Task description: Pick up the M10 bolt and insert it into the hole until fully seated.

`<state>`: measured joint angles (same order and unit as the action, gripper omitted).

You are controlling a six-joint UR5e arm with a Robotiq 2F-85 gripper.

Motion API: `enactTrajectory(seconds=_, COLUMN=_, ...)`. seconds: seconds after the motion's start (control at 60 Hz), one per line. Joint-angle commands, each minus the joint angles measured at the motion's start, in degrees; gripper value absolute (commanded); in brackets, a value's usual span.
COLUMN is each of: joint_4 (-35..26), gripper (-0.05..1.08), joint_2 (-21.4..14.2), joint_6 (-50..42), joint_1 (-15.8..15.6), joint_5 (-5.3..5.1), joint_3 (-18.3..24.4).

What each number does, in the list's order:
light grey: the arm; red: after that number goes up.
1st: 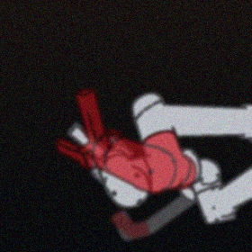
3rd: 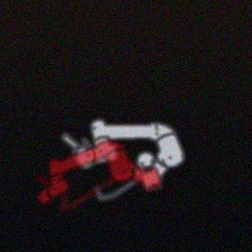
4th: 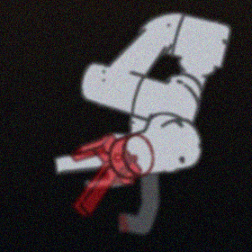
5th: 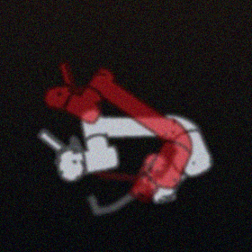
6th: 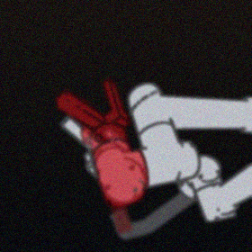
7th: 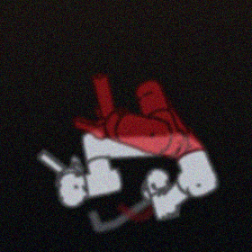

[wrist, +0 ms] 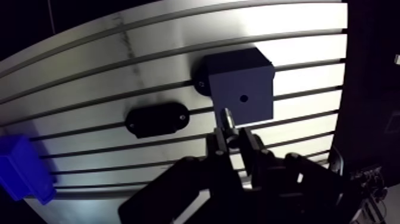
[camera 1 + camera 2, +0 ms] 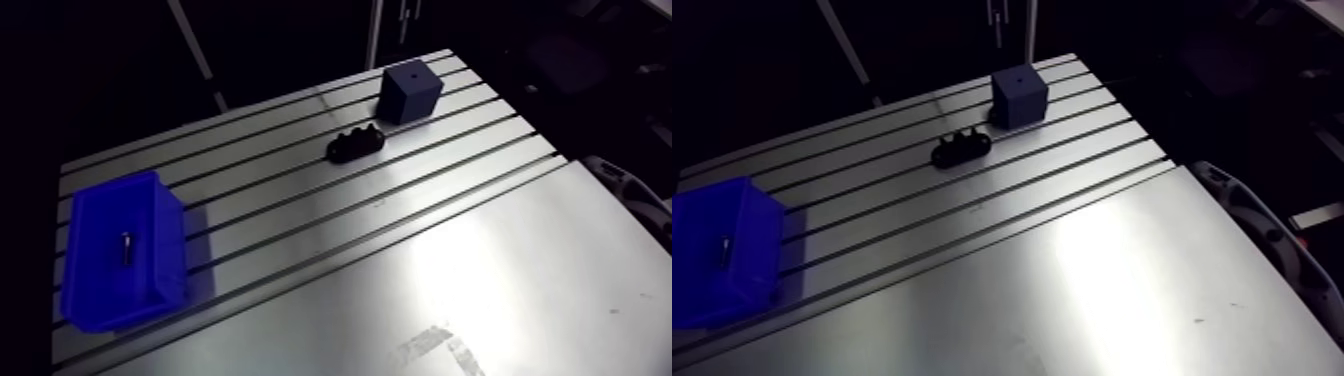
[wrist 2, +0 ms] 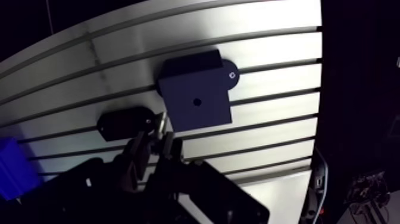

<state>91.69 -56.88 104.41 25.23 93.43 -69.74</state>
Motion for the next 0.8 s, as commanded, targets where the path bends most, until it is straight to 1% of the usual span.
enactTrajectory(seconds=0.017, joint_4=0.4, gripper=1.08, joint_2=0.3, joint_6=0.1, joint_1=0.6, joint_5=0.13, joint_3=-0.3)
enactTrajectory(seconds=0.3, joint_4=0.5, gripper=1.08, joint_2=0.4, joint_6=0.2, joint_1=1.1, joint_5=0.21, joint_3=-1.0)
enactTrajectory(seconds=0.8, joint_4=0.7, gripper=1.08, joint_2=1.0, joint_6=0.2, joint_1=2.4, joint_5=-0.04, joint_3=-2.7)
